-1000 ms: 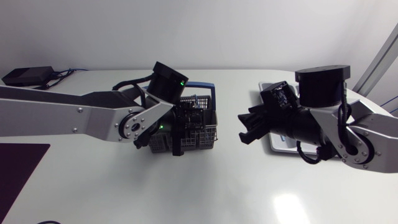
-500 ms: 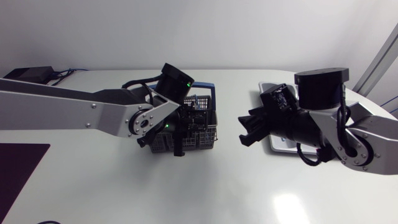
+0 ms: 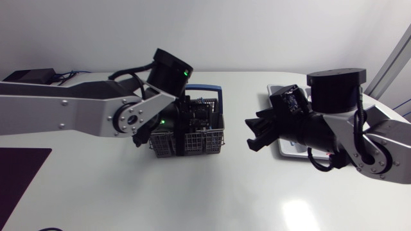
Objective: Unload the cutlery basket into the drawer organizer.
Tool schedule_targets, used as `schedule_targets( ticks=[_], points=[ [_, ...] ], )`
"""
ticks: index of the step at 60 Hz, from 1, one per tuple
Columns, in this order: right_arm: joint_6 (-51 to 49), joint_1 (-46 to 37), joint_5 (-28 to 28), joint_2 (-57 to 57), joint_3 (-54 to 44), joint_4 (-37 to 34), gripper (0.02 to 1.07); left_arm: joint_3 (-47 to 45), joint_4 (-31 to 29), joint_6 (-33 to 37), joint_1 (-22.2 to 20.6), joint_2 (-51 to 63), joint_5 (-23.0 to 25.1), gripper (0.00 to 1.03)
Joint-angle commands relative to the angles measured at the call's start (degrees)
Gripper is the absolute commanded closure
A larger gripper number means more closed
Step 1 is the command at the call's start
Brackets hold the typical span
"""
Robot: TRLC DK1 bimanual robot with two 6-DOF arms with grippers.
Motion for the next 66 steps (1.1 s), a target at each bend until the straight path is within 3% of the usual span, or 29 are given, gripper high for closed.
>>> schedule_targets(
  ticks=[1, 11, 27, 43, 56, 66],
  points=[
    [-0.7, 0.8, 0.3, -1.7, -1.5, -1.1, 0.56, 0.2, -1.2, 1.2, -0.4, -4.8, -0.1, 1.00],
    [-0.4, 1.2, 0.3, -4.6, -1.9, -2.7, 0.56, 0.2, -3.5, -2.4, -1.6, -12.0, 0.1, 1.00],
    [0.7, 2.8, -0.6, -10.2, -2.0, -6.1, 0.56, 2.7, -8.9, -16.3, -3.7, -16.9, 0.7, 1.00],
    [0.7, 4.1, -5.1, -17.5, -4.6, -6.5, 0.54, 9.0, -16.0, -39.8, -3.3, -11.8, 9.6, 1.00],
    [-0.2, 7.5, -5.6, -21.1, -7.6, -4.8, 0.54, 13.0, -18.0, -52.6, -2.2, -7.1, 14.9, 1.00],
    [-1.0, 10.8, -3.1, -21.1, -9.3, -2.0, 0.55, 14.1, -18.0, -59.5, -1.9, -4.9, 16.1, 1.00]
  ],
)
